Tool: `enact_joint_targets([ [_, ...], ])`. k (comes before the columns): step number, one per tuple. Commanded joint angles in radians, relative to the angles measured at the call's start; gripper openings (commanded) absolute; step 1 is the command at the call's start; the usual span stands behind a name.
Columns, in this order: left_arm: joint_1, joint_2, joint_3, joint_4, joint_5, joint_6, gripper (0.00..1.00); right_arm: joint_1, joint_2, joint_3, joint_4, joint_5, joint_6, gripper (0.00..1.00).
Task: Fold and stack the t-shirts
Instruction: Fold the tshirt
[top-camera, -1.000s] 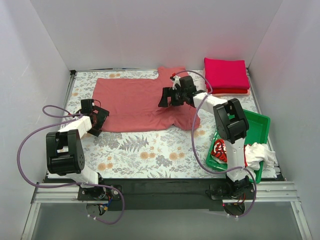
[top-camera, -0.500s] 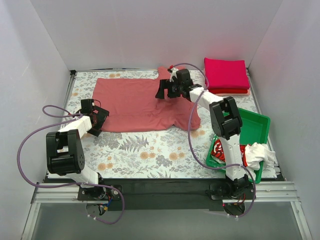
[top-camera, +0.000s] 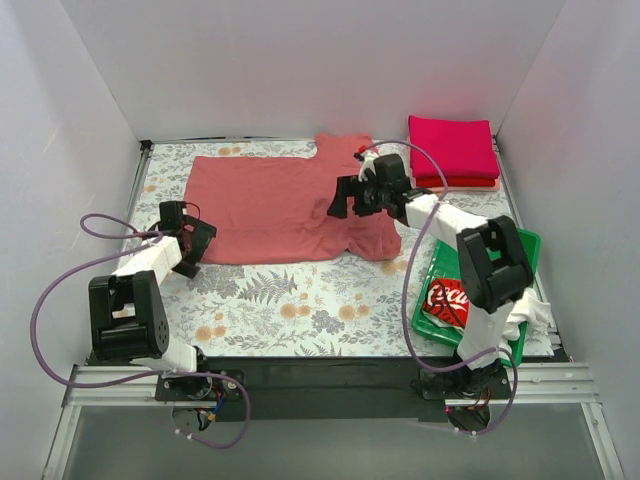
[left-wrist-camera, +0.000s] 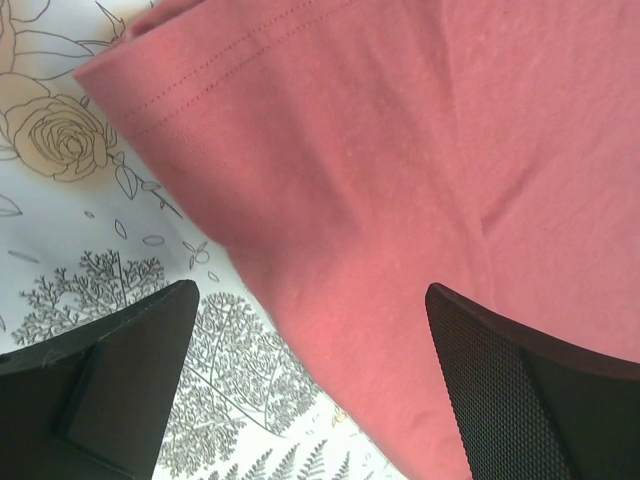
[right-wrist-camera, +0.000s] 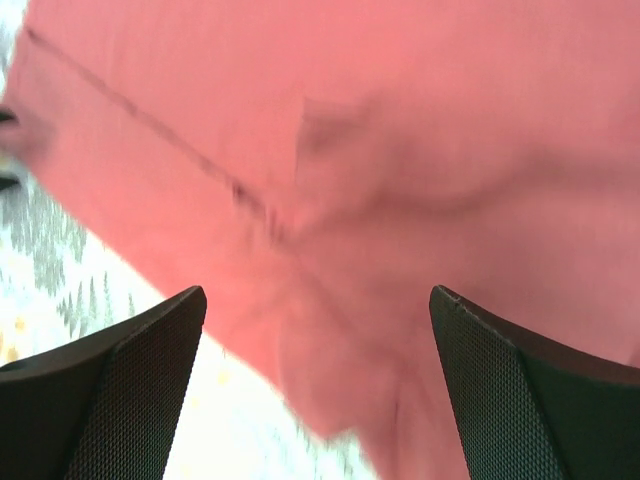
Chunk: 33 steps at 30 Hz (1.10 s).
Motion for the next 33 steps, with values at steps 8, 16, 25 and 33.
enact_joint_targets([
  [8, 0.002, -0.042, 0.089, -0.025, 0.019, -0.031, 0.97, -0.004, -0.162, -0.326, -0.002, 0.067, 0.024, 0.98],
  [16, 0.002, 0.093, 0.169, -0.039, -0.015, -0.010, 0.97, -0.062, -0.199, -0.446, -0.059, 0.103, 0.004, 0.98],
  [25, 0.004, 0.170, 0.123, -0.080, -0.084, -0.030, 0.98, -0.076, -0.208, -0.538, -0.056, -0.011, -0.052, 0.98],
  [33, 0.004, 0.055, -0.043, -0.091, -0.131, -0.105, 0.98, -0.073, -0.427, -0.766, -0.048, -0.003, -0.016, 0.98],
])
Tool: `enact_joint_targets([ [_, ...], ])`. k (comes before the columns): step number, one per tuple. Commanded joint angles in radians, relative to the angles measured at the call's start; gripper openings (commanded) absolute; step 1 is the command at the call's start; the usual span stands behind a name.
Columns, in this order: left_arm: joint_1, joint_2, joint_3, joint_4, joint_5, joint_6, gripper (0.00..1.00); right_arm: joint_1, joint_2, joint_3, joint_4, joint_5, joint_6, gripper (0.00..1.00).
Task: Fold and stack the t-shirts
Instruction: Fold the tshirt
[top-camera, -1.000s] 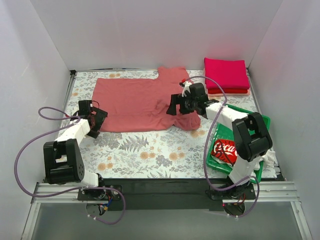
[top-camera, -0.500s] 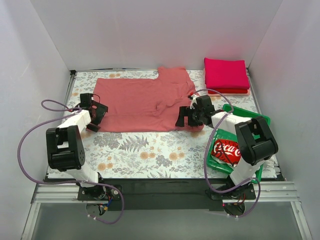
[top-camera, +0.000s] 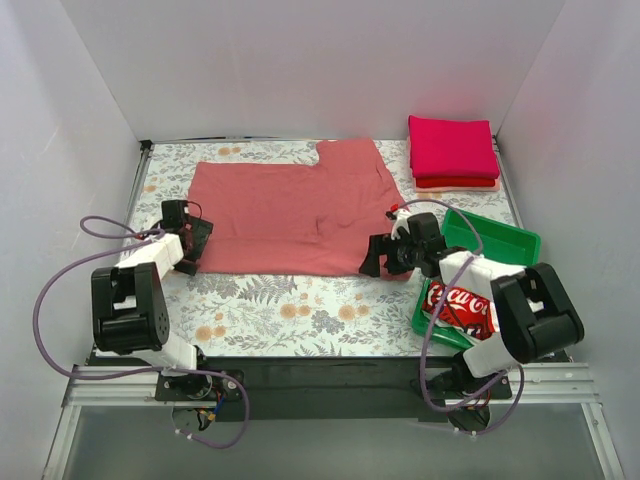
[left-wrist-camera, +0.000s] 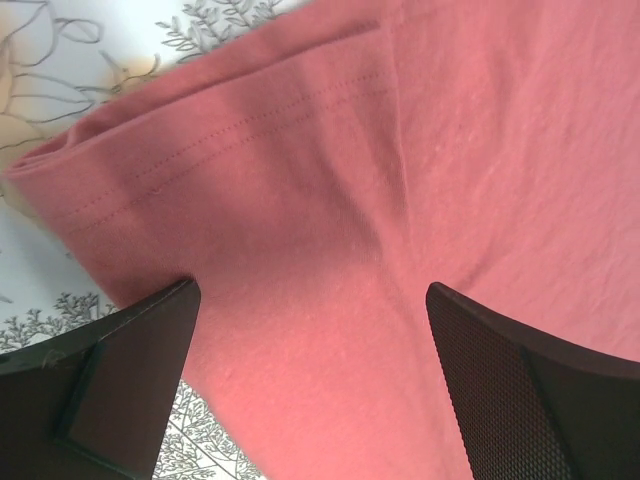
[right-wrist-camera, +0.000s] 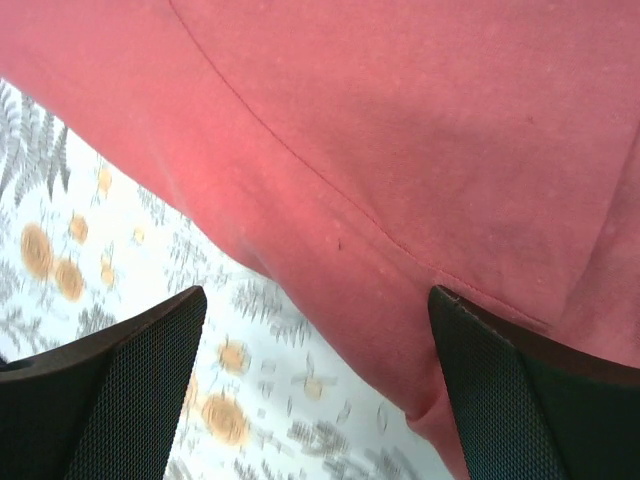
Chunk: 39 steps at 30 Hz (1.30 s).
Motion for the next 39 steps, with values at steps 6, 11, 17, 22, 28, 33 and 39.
enact_joint_targets([
  [6, 0.004, -0.180, -0.235, -0.164, -0.100, -0.081, 0.98, 0.012, -0.260, -0.271, -0.143, 0.005, 0.048, 0.98],
  [11, 0.004, -0.359, -0.345, -0.221, -0.128, -0.131, 0.98, 0.037, -0.375, -0.363, -0.142, -0.014, 0.073, 0.98],
  [17, 0.004, -0.530, -0.376, -0.301, -0.162, -0.186, 0.98, 0.072, -0.483, -0.415, -0.145, -0.020, 0.097, 0.98],
  [22, 0.004, -0.603, -0.353, -0.301, -0.147, -0.191, 0.98, 0.078, -0.530, -0.397, -0.150, -0.034, 0.084, 0.98],
  [28, 0.004, -0.593, -0.238, -0.313, -0.123, -0.170, 0.98, 0.078, -0.530, -0.279, -0.150, -0.032, 0.067, 0.98],
  [33, 0.004, -0.522, -0.123, -0.270, -0.102, -0.099, 0.98, 0.078, -0.520, -0.156, -0.136, 0.018, 0.087, 0.98],
  [39, 0.004, -0.308, 0.136, -0.272, -0.113, 0.008, 0.98, 0.077, -0.553, -0.093, -0.116, 0.121, 0.093, 0.98],
])
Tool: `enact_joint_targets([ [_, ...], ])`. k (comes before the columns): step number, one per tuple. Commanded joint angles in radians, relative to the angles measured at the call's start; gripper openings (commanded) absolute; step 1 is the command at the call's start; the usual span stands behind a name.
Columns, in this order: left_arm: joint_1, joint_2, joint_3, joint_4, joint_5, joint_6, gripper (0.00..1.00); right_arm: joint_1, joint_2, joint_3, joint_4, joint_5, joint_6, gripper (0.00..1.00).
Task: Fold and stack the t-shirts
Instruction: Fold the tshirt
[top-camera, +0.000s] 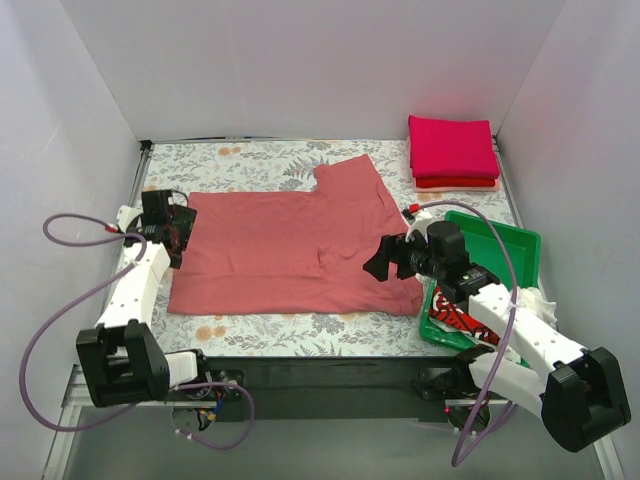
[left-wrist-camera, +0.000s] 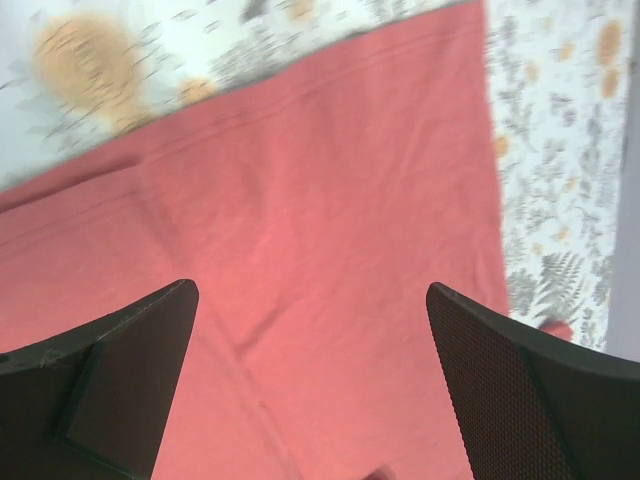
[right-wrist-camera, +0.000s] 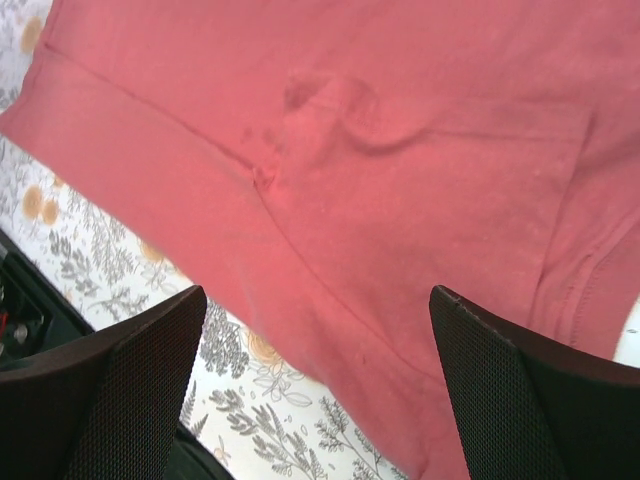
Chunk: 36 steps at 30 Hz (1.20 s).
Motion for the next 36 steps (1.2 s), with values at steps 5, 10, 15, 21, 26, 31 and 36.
enact_joint_targets([
  [5, 0.004, 0.288, 0.323, 0.006, -0.039, 0.125, 0.98, 0.003, -0.083, 0.020, 0.020, 0.249, 0.007, 0.98],
  [10, 0.005, 0.549, 0.568, 0.006, 0.013, 0.223, 0.98, 0.003, -0.100, -0.015, 0.020, 0.294, -0.019, 0.98],
  [15, 0.005, 0.777, 0.788, -0.110, -0.037, 0.248, 0.97, -0.001, -0.143, -0.055, 0.018, 0.365, -0.051, 0.98],
  [21, 0.008, 0.966, 1.000, -0.162, -0.050, 0.305, 0.89, -0.003, -0.201, -0.084, 0.020, 0.389, -0.091, 0.98],
  [26, 0.008, 1.046, 1.061, -0.177, -0.025, 0.325, 0.78, -0.004, -0.192, -0.095, 0.045, 0.399, -0.108, 0.98],
  [31, 0.010, 1.092, 1.074, -0.166, -0.033, 0.308, 0.64, -0.003, -0.178, -0.097, 0.046, 0.389, -0.113, 0.98],
  [36, 0.012, 1.124, 1.116, -0.174, -0.056, 0.314, 0.60, -0.004, -0.177, -0.098, 0.045, 0.388, -0.119, 0.98],
])
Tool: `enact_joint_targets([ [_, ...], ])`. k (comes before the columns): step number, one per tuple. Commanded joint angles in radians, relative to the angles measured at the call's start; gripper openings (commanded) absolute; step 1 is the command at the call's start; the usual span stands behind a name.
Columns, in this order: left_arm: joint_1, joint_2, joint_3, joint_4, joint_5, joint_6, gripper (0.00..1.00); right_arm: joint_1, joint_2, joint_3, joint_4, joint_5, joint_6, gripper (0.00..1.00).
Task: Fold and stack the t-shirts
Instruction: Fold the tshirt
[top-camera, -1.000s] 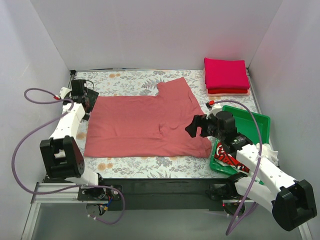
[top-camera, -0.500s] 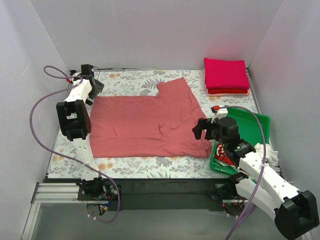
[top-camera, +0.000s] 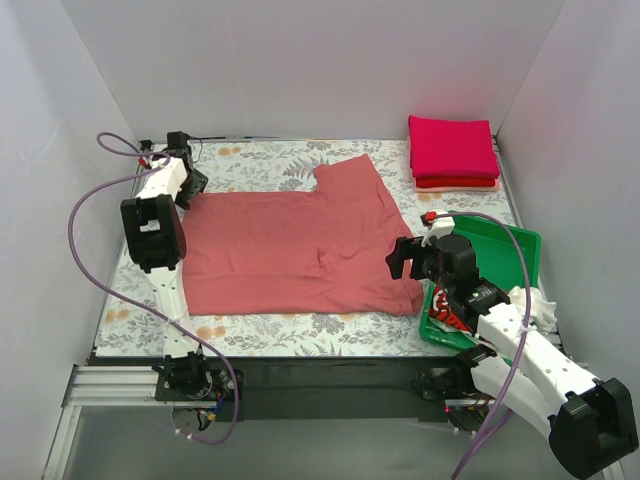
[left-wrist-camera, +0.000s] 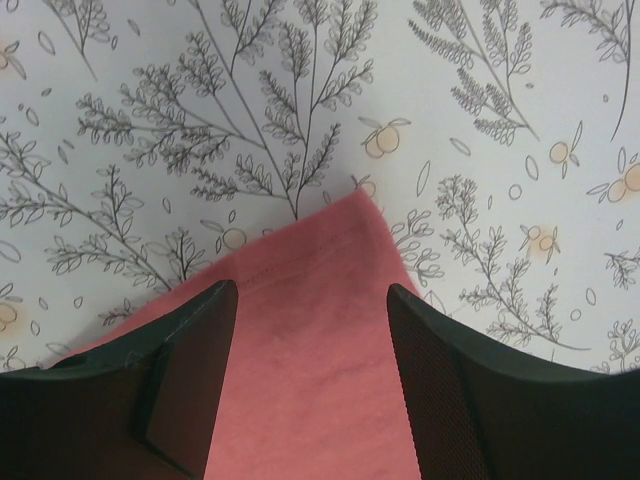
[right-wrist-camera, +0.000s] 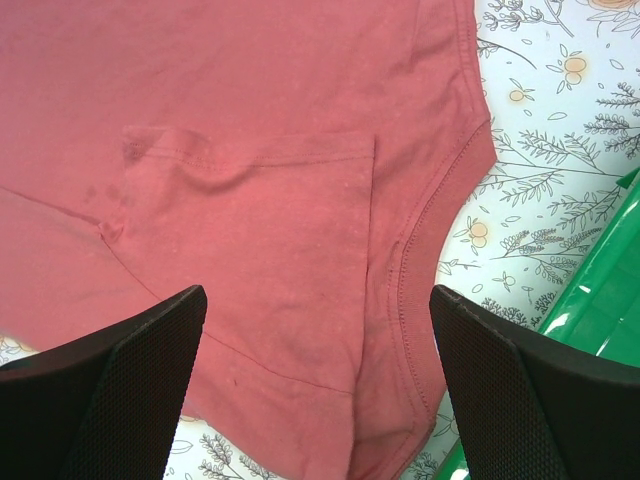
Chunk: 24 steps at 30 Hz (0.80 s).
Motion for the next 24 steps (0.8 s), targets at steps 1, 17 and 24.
enact_joint_targets([
  [1, 0.005, 0.015, 0.081, -0.015, -0.045, 0.024, 0.60, -0.002, -0.005, -0.014, 0.045, 0.011, -0.020, 0.98],
  [17, 0.003, 0.112, 0.178, -0.049, -0.096, 0.053, 0.45, -0.003, 0.018, -0.014, 0.046, 0.012, -0.025, 0.98],
  [24, 0.005, 0.144, 0.205, -0.109, -0.131, 0.056, 0.38, -0.002, 0.011, -0.017, 0.045, 0.011, -0.028, 0.98],
])
